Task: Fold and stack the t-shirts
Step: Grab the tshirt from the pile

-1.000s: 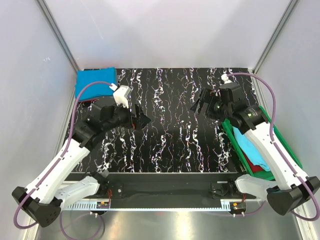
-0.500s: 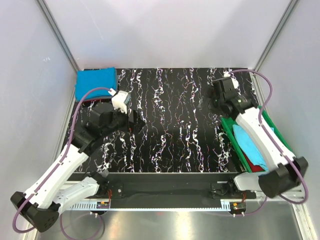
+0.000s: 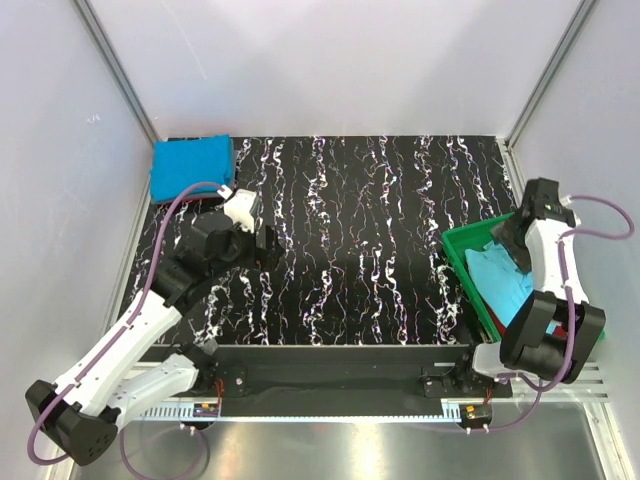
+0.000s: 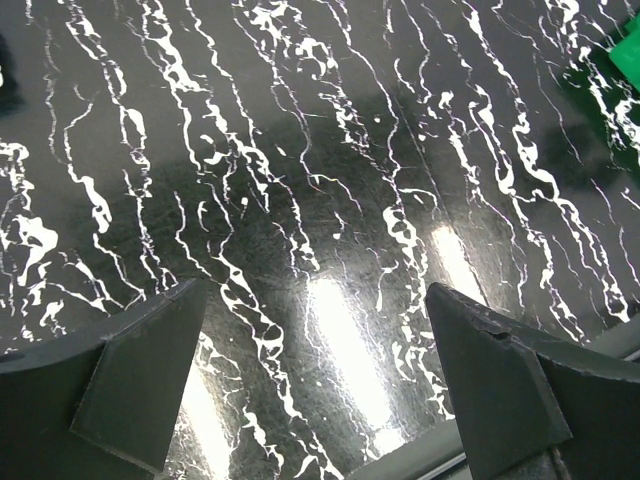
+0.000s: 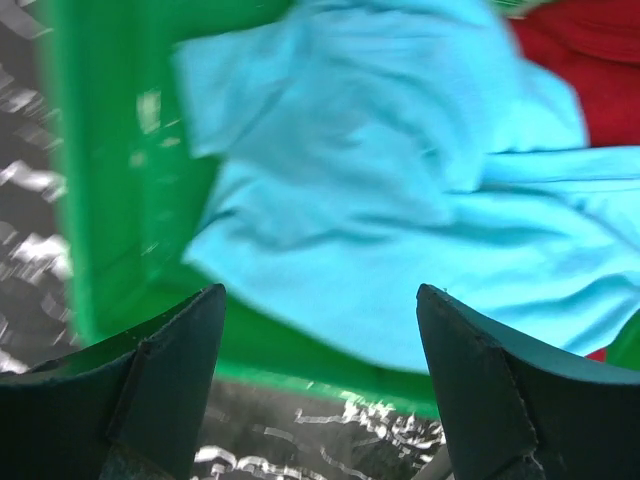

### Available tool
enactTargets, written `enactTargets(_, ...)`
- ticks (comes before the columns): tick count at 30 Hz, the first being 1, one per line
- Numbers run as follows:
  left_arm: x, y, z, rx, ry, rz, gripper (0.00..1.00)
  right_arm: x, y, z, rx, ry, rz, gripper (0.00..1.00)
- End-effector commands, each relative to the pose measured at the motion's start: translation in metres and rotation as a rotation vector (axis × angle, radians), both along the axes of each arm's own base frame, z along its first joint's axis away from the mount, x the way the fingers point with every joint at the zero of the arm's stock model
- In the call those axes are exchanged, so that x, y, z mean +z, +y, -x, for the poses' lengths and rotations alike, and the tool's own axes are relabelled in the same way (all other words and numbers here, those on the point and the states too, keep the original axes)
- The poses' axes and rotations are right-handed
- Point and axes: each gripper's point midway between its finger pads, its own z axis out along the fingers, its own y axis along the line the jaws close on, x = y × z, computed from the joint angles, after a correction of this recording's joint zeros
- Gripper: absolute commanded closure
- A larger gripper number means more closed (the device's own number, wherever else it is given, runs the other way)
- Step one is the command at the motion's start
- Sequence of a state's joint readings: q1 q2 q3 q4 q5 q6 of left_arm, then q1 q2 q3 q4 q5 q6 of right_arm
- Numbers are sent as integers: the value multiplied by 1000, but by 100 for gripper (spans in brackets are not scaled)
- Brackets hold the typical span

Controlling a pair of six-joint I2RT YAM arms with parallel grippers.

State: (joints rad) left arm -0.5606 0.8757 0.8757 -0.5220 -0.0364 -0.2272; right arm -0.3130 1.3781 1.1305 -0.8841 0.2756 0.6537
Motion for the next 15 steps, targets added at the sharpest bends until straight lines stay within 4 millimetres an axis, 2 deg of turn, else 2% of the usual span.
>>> enactTargets(1, 17, 5, -12, 48, -79, 7, 1, -15, -23, 5, -104, -20, 3, 16)
enactTargets(4, 16, 6, -14, 60, -78, 6, 1, -28, -25, -1, -112, -56, -21, 18)
enactTargets(7, 12, 6, -16, 64, -69, -3, 1, -44, -30, 1, -155, -18, -26, 21)
enactTargets(12, 9, 6, -20, 75, -60, -18, 1, -58, -30, 1, -173, -31, -36, 29)
enactTargets(15, 9, 7, -21, 77, -63, -23, 2, -60, -37, 4, -196, -23, -12, 43)
